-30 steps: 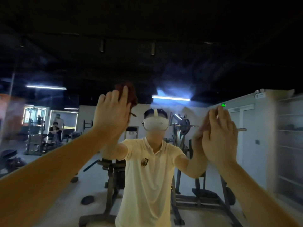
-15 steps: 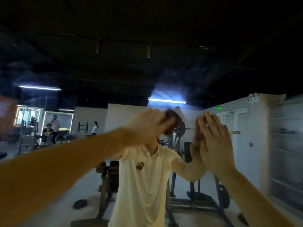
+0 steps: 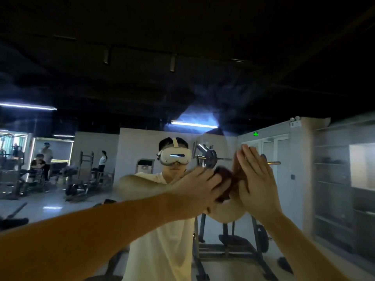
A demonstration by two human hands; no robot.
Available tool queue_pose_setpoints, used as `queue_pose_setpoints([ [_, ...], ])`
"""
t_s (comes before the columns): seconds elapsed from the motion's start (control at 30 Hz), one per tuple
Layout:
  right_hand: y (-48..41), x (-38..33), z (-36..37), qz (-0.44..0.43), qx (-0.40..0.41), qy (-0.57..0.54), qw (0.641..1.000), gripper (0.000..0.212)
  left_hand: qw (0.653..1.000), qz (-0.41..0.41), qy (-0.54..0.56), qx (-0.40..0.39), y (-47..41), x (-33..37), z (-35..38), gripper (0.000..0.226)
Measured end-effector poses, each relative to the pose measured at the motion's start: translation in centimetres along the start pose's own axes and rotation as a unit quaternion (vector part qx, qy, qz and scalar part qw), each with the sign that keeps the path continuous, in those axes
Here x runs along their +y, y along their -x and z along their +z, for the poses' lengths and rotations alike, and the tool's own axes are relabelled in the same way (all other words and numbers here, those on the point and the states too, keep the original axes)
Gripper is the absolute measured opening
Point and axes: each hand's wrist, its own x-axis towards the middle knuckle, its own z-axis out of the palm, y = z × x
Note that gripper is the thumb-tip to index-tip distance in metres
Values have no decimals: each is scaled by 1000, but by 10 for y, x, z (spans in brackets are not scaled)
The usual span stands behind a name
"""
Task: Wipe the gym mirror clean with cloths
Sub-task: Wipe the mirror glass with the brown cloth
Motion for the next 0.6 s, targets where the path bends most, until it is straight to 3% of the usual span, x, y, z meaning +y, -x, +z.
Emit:
queue_pose_setpoints([
  [0.07, 7, 0, 2, 1, -11, 19, 1000, 66, 994, 102, -25, -17, 21, -24, -4, 78],
  [0.1, 8, -1, 3, 5, -13, 25, 1000, 66, 993, 105, -49, -4, 22, -46, -13, 76],
  [0.2, 7, -5, 6, 13, -10, 48, 999, 66, 985, -42, -141, 90, -3, -121, -46, 73],
  [0.27, 7, -4, 6, 20, -18, 48, 998, 68, 964, -163, -190, 87, -26, -147, -63, 80],
  [0.37, 10, -6, 3, 26, -36, 26, 999, 72, 944, -302, -97, 93, -52, -114, -56, 79],
  [0.4, 10, -7, 2, 32, -44, 13, 998, 72, 948, -297, -61, 99, -57, -91, -49, 77],
  [0.47, 12, -7, -2, 44, -49, -20, 998, 69, 976, -202, -2, 84, -52, -35, -28, 77],
  [0.6, 30, -5, -14, 55, -72, -21, 996, 65, 998, 2, 50, -28, 6, 30, 4, 80],
])
